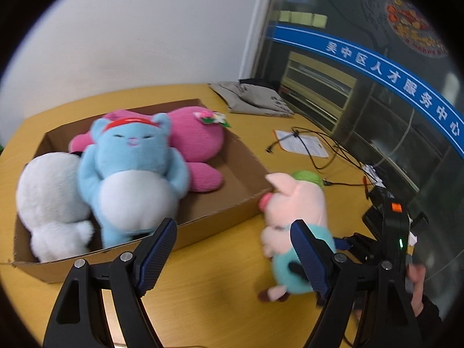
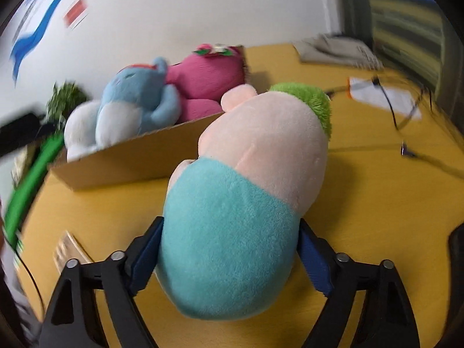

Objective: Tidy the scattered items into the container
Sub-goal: 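Close the right gripper on the pig plush while the left gripper grasps it too, then lift the pig plush with both grippers and carry it over the box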

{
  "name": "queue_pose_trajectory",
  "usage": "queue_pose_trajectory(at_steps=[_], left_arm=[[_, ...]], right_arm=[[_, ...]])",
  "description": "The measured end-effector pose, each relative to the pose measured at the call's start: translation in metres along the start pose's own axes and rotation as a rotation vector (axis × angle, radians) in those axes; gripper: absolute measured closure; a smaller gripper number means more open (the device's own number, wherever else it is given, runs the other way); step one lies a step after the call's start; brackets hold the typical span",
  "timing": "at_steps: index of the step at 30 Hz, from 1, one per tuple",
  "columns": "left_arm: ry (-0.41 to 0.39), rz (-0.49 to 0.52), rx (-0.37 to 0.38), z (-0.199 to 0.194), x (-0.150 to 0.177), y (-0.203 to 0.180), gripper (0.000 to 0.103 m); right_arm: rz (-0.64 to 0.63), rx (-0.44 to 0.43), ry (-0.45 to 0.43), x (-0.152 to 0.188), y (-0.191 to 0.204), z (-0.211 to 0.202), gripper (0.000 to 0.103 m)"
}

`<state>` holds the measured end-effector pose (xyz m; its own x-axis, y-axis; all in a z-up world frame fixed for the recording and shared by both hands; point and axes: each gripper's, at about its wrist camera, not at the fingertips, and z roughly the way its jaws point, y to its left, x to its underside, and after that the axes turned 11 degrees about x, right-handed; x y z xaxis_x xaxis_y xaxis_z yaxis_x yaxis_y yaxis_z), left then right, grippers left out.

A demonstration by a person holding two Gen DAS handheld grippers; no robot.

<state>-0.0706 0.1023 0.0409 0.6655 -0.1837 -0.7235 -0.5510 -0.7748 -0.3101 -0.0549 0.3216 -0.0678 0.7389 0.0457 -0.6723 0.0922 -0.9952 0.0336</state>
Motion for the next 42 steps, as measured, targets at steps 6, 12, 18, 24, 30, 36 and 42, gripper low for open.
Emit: queue_pose_trajectory(at_steps=[6, 12, 18, 24, 30, 36, 42], left_arm=[[0.082, 0.073, 0.1, 0.05, -0.007, -0.029, 0.022], [0.233, 0.076, 0.116, 0.104, 0.01, -0.031, 0.029], [0.24, 0.025, 0.171, 0.097, 0.007, -0.021, 0.049], [0.118, 0.099, 0.14, 0.052, -0.049, -0.027, 0.05], [0.033, 0.184, 0.039, 0.046, -0.143, -0.006, 0.05], [0.117, 0.106, -0.021, 0.123, -0.179, 0.066, 0.05], [0.212, 0.071, 0.087, 0.183, -0.149, 0.091, 0.05]], right_arm=[[-0.166, -0.072, -0.046, 0.03, 0.027, -0.028, 0.023], [-0.223, -0.143, -0.054, 0.044, 0.038, -0.038, 0.024], [-0.211, -0.184, -0.074, 0.043, 0.036, -0.043, 0.029], [-0.204, -0.246, -0.211, 0.001, 0.038, -0.07, 0.03], [-0.248, -0.278, -0.343, -0.096, 0.042, -0.059, 0.03], [-0.23, -0.323, -0.302, -0.158, 0.039, 0.033, 0.03], [-0.205, -0.278, -0.118, -0.141, 0.032, 0.098, 0.029]])
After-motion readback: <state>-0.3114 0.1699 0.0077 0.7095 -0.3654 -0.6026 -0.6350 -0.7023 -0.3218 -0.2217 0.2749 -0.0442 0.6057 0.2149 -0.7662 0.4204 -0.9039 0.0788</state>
